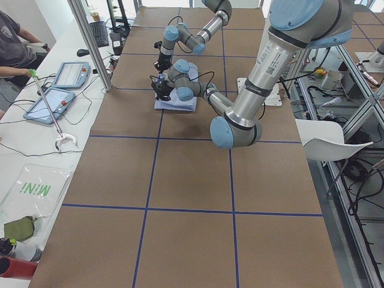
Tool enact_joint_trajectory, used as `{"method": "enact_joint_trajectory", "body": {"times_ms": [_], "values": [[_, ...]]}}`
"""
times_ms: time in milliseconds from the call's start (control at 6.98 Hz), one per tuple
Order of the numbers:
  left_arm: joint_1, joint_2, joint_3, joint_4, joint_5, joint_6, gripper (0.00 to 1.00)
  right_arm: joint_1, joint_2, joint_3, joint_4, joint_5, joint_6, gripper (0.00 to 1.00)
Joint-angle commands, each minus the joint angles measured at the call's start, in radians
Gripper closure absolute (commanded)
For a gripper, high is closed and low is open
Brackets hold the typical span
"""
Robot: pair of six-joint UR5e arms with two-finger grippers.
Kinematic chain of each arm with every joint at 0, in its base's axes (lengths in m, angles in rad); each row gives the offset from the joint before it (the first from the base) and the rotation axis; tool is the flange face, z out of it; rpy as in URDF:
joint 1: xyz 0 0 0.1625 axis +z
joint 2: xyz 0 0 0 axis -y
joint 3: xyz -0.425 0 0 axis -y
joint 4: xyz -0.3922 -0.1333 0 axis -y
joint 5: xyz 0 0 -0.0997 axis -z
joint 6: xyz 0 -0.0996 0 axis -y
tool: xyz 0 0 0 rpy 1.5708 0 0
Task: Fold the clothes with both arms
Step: 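Lift the near half with both grippers and fold it toward the far edge, then open both grippers and raise them away from the folded shirt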
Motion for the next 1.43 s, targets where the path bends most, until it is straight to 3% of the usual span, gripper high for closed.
{"method": "enact_joint_trajectory", "body": {"times_ms": [0, 143, 286, 430, 716, 859, 1146, 1289], "values": [[-0.003, -0.004, 0.048, -0.045, 0.001, 0.046, 0.66, 0.016, 0.044, -0.091, 0.050, 0.006, -0.033, 0.00], [-0.026, -0.004, 0.054, -0.070, 0.000, 0.079, 0.45, 0.030, 0.044, -0.089, 0.050, 0.011, -0.044, 0.00], [-0.067, -0.004, 0.053, -0.073, -0.008, 0.134, 0.44, 0.054, 0.046, -0.080, 0.050, 0.029, -0.081, 0.00], [-0.112, -0.004, 0.051, -0.080, -0.070, 0.213, 0.30, 0.083, 0.040, -0.077, 0.050, 0.063, -0.139, 0.00], [-0.211, 0.040, -0.003, -0.075, -0.247, 0.470, 0.29, 0.166, -0.050, 0.011, 0.043, 0.194, -0.337, 0.00], [-0.274, 0.133, -0.092, -0.070, -0.338, 0.693, 0.00, 0.227, -0.151, 0.094, 0.040, 0.282, -0.518, 0.00], [-0.488, 0.251, -0.122, -0.066, -0.620, 1.178, 0.00, 0.380, -0.340, 0.196, 0.038, 0.456, -1.005, 0.00], [-0.597, 0.343, -0.116, -0.064, -0.707, 1.466, 0.00, 0.481, -0.414, 0.201, 0.038, 0.520, -1.276, 0.00]]}}
